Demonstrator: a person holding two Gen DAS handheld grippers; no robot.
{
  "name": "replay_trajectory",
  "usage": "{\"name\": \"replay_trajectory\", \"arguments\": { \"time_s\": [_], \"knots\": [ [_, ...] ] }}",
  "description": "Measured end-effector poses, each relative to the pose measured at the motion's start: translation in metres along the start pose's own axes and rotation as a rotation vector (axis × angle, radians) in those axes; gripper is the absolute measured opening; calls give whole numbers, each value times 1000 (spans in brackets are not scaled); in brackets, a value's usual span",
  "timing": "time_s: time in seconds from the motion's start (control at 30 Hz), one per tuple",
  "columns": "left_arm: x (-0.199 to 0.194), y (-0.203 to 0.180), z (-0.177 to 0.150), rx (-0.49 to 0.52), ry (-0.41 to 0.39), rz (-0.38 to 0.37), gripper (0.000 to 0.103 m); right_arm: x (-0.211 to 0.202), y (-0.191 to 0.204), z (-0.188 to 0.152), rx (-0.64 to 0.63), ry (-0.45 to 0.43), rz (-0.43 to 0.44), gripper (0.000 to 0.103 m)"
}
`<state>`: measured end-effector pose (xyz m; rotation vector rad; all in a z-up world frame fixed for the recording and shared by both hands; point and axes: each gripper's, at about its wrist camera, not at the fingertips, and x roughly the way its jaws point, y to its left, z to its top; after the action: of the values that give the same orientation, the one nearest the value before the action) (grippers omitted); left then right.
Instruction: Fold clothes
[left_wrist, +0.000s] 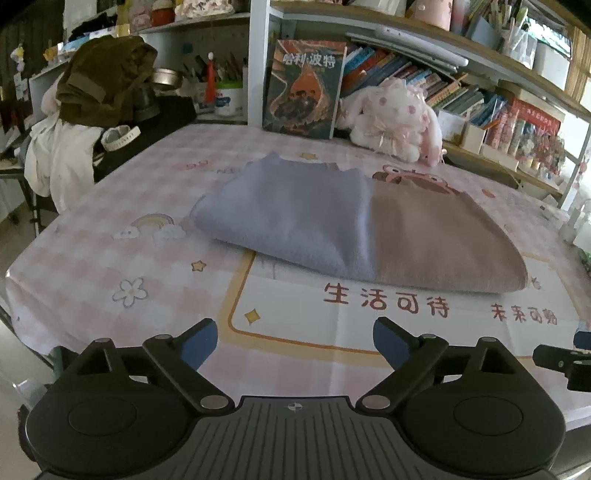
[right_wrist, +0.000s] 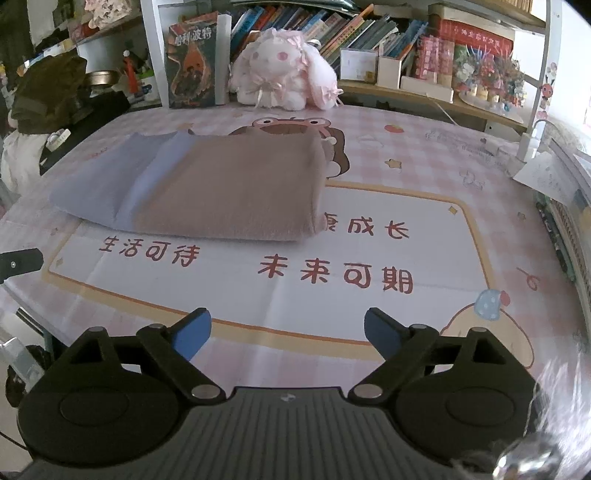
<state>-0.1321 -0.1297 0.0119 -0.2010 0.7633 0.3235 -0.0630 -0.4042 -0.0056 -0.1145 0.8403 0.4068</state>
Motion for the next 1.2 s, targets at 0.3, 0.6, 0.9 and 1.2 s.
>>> {"name": "replay_trajectory", "arguments": {
  "time_s": [0.3, 0.6, 0.9, 1.2],
  "knots": [
    [25, 18, 7, -17, 62, -21, 94, 13, 16, 8, -18, 25, -11, 90],
    [53, 66, 19, -272, 107, -148, 94, 40, 38, 26, -42, 56, -1, 90],
    [99, 136, 17, -923, 83, -363, 79, 51, 17, 53, 147, 57, 10, 88],
    [135, 163, 20, -1155, 73, -375, 69, 65, -27, 78, 402, 41, -15, 67]
  ]
}}
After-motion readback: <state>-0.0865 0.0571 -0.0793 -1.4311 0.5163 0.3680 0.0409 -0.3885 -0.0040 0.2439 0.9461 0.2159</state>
